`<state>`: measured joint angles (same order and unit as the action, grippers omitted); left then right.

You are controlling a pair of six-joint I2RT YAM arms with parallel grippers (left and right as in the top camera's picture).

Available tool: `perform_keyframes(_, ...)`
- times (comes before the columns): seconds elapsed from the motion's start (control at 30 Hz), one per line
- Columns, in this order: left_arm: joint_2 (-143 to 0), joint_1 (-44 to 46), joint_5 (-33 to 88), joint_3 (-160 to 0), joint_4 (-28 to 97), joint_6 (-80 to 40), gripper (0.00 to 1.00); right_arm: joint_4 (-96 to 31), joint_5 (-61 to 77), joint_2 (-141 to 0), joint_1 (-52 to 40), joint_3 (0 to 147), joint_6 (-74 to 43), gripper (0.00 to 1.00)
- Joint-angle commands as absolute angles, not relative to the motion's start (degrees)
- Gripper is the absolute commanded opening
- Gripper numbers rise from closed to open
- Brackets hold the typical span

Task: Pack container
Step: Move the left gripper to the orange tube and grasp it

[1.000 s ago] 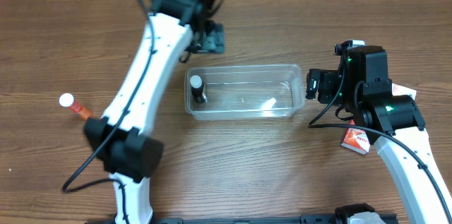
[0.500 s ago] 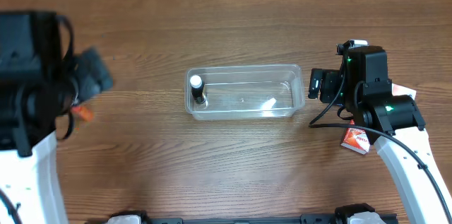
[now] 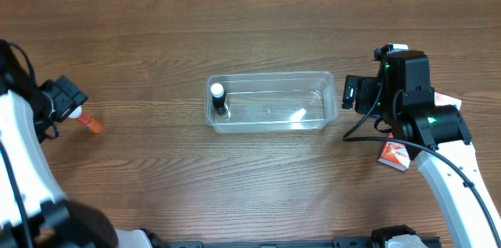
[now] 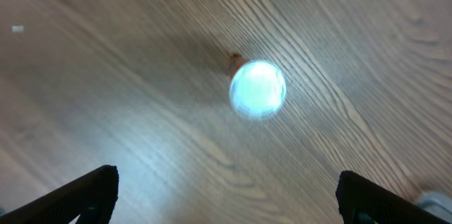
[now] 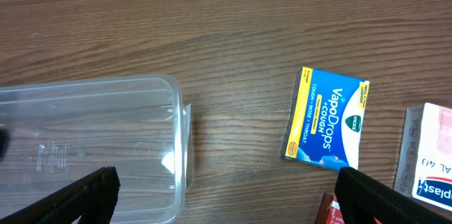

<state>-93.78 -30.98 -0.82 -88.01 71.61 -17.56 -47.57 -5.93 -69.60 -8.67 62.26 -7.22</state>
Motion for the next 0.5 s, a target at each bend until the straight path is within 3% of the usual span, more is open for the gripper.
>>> perform_keyframes(0.0,-100.9,-31.1,1.7,-87.3,70.0,-15.2,1.0,-47.4,-5.7,-68.6,-8.5,64.1,-6.9,1.0)
perform_keyframes(0.13,-107.2,-31.0,1.6,-87.3,68.1,-15.2,1.0,-47.5,-5.7,-68.6,-8.5,64.1,-6.9,1.0)
perform_keyframes(0.2,-109.7,-31.0,1.5,-87.3,66.7,-15.2,0.95,-47.5,-5.7,-68.6,-8.5,64.1,-6.9,1.0)
perform_keyframes(0.23,-110.4,-31.0,1.5,-87.4,66.3,-15.2,0.85,-47.5,-5.7,-68.6,-8.5,64.1,-6.9,1.0)
perform_keyframes(0.33,-110.5,-31.0,1.0,-87.4,65.3,-15.2,0.7,-47.5,-5.7,-68.6,-8.5,64.1,-6.9,1.0)
perform_keyframes(0.37,-110.5,-31.0,1.0,-87.4,64.9,-15.2,0.59,-47.5,-5.7,-68.6,-8.5,64.1,-6.9,1.0)
perform_keyframes(0.47,-110.5,-31.0,1.1,-87.4,64.6,-15.2,0.44,-47.5,-5.7,-68.6,-8.5,64.1,-6.9,1.0)
